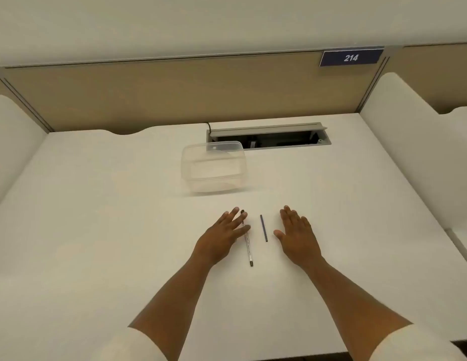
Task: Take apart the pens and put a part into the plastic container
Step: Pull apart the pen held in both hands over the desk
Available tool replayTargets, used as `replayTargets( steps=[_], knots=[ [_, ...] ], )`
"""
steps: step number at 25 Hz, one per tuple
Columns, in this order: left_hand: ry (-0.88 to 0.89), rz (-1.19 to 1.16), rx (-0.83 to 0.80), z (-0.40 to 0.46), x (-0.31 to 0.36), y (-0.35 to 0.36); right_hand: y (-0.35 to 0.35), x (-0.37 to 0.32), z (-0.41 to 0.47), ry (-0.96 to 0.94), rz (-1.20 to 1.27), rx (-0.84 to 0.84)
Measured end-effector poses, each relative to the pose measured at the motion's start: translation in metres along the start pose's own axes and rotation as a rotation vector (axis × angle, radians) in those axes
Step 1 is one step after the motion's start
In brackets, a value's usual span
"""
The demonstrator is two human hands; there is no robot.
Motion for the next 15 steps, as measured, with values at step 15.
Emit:
replayTargets(
  steps=[15],
  knots=[
    [-0.109, -0.140, -0.148, 0.011, 0.012, -0.003, 0.006, 0.001, -0.009, 0.066, 0.028, -0.055]
  ],
)
Point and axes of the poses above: each hand's wrist, its own z-axis towards the middle knuckle, its own y-axis out of the palm, x = y × z, the point moved 1 cm from there along z, towards the middle knuckle, and after that the axes turned 7 degrees about z, right-handed, at the moved point
